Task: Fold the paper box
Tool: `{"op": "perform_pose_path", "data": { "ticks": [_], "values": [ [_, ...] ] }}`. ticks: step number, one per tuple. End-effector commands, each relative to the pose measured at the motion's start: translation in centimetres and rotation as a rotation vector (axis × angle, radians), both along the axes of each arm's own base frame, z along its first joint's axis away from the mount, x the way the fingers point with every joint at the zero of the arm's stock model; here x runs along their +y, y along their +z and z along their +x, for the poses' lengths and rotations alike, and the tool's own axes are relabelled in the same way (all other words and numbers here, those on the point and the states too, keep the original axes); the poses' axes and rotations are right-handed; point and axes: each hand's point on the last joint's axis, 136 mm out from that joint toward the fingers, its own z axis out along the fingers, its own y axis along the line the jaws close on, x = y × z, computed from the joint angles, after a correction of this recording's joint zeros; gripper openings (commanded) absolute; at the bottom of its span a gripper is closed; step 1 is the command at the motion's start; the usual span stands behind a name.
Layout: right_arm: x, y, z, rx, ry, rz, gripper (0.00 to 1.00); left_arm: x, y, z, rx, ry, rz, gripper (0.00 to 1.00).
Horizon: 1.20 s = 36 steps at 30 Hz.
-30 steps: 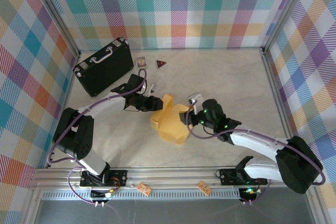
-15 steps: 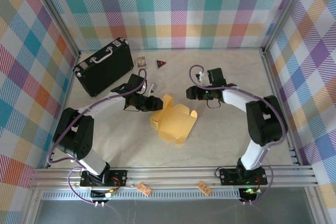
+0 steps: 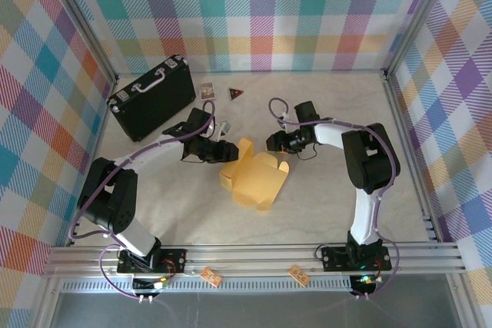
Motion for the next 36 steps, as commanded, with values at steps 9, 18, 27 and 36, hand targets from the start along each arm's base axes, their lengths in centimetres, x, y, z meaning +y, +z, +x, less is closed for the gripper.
{"op": "perform_pose_path", "data": {
  "ticks": [9,18,27,36],
  "values": [
    [3.1,2.9,-3.8,0.023,0.152,0.099,0.45,2.1,-3.2,-2.2,0.125,0.020,0.110,0.39],
    [3.8,4.2,-5.9,0.047,0.181,0.160,0.40,2.1,-3.2,-2.3,0.124,0.022,0.112,0.40],
    [3.5,1.6,-7.6,0.097,0.159,0.112,0.37,2.2,-3.1,-2.2,0.121,0.024,0.111,0.40],
    [3.6,-0.6,-8.9,0.137,0.148,0.078,0.34,2.1,-3.0,-2.3,0.121,0.024,0.111,0.40]
  ]
}}
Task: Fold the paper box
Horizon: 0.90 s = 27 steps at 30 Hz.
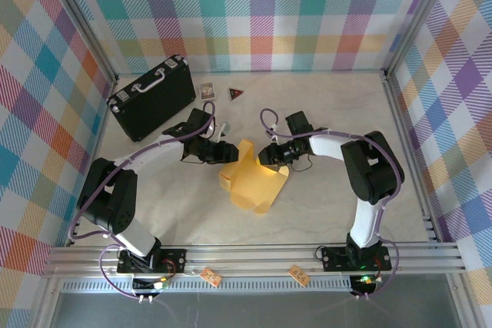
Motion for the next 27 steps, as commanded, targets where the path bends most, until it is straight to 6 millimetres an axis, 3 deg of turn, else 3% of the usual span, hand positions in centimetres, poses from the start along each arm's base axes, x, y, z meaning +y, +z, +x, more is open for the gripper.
{"op": "perform_pose_path", "data": {
  "ticks": [1,12,24,27],
  "values": [
    [-0.1,-2.5,-2.6,0.097,0.010,-0.052,0.34,2.0,-2.9,-2.0,0.108,0.026,0.109,0.40],
    [-1.7,-6.9,-2.9,0.202,-0.060,-0.230,0.27,2.1,-2.7,-2.1,0.106,0.025,0.107,0.40],
    [-2.5,-9.7,-3.3,0.248,-0.096,-0.293,0.24,2.1,-2.8,-2.1,0.107,0.025,0.107,0.40],
    [-3.2,-10.1,-3.3,0.235,-0.101,-0.376,0.22,2.1,-2.7,-2.1,0.109,0.024,0.107,0.40]
  ]
}}
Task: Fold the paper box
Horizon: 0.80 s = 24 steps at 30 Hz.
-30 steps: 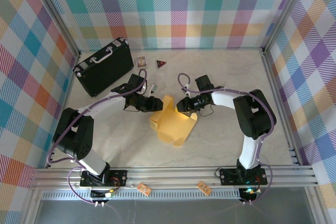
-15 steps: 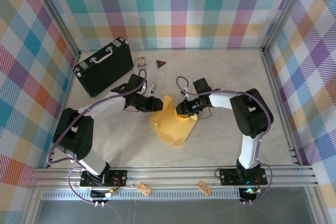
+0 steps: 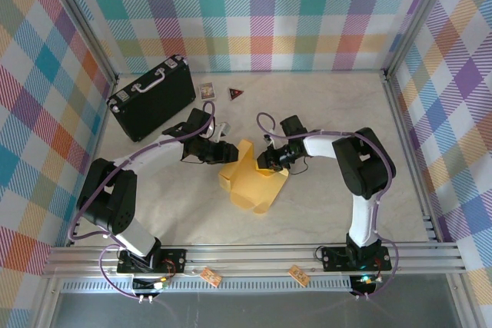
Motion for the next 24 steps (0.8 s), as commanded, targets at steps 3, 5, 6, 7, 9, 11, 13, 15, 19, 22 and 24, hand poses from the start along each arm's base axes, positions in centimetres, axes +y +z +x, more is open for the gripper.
{"op": "perform_pose_path", "data": {
  "ticks": [3,5,6,7,9,11,13,15,19,22,24],
  "values": [
    [-3.8,-7.4,-3.0,0.102,-0.032,-0.312,0.22,2.0,-2.8,-2.1,0.108,0.024,0.106,0.40],
    [-3.8,-7.8,-3.2,0.102,-0.028,-0.332,0.21,2.0,-2.7,-2.0,0.107,0.023,0.103,0.40],
    [-3.7,-7.9,-3.2,0.104,-0.022,-0.339,0.21,2.0,-2.8,-2.1,0.111,0.023,0.105,0.40],
    [-3.7,-8.0,-3.3,0.105,-0.018,-0.346,0.21,2.0,-2.8,-2.1,0.111,0.024,0.105,0.40],
    [-3.6,-8.2,-3.2,0.106,-0.015,-0.352,0.22,2.0,-2.7,-2.2,0.113,0.022,0.105,0.40],
    [-3.9,-8.5,-3.2,0.114,-0.019,-0.375,0.21,2.1,-2.6,-2.2,0.109,0.021,0.107,0.40],
    [-3.9,-8.8,-3.1,0.117,-0.015,-0.393,0.21,2.2,-2.5,-2.2,0.104,0.026,0.108,0.40],
    [-4.0,-9.0,-3.2,0.109,-0.009,-0.422,0.21,2.1,-2.6,-2.2,0.108,0.023,0.106,0.39],
    [-4.3,-9.8,-3.3,0.113,0.000,-0.465,0.21,2.2,-3.0,-2.3,0.113,0.024,0.113,0.39],
    [-4.7,-10.3,-3.2,0.109,0.002,-0.503,0.21,2.1,-3.1,-2.2,0.116,0.022,0.113,0.39],
    [-4.9,-10.5,-3.3,0.105,0.003,-0.514,0.21,2.1,-3.0,-2.1,0.112,0.022,0.112,0.39]
  ]
}}
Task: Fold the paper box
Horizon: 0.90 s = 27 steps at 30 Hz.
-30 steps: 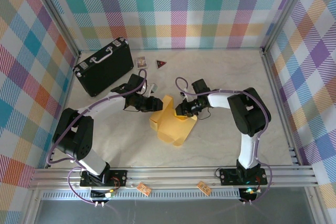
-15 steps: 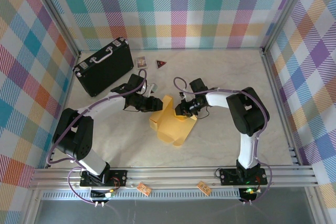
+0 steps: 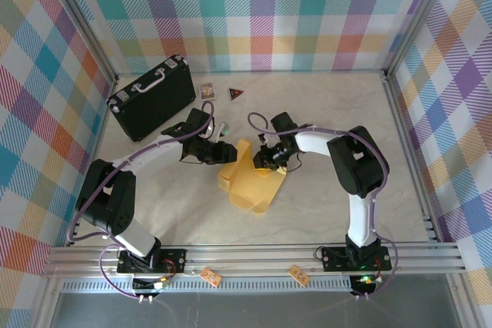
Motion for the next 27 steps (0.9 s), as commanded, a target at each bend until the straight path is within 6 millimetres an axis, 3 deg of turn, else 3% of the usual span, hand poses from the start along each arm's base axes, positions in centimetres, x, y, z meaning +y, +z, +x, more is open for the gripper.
{"op": "perform_pose_path", "data": {
  "ticks": [1,4,9,12,27],
  "values": [
    [-5.6,-9.2,-3.5,0.083,0.000,-0.364,0.21,1.8,-3.0,-2.0,0.110,0.015,0.095,0.40],
    [-5.9,-8.4,-2.8,0.041,0.021,-0.384,0.23,1.6,-3.0,-2.2,0.123,0.009,0.087,0.39],
    [-5.1,-4.1,-1.1,-0.043,-0.004,-0.287,0.24,1.9,-2.9,-2.1,0.114,0.015,0.099,0.40],
    [-4.7,-2.5,-1.2,-0.067,0.005,-0.243,0.26,1.8,-3.0,-2.1,0.116,0.013,0.097,0.39],
    [-5.2,2.4,0.8,-0.125,-0.036,-0.132,0.27,1.9,-2.9,-2.2,0.116,0.016,0.099,0.40]
  ]
}}
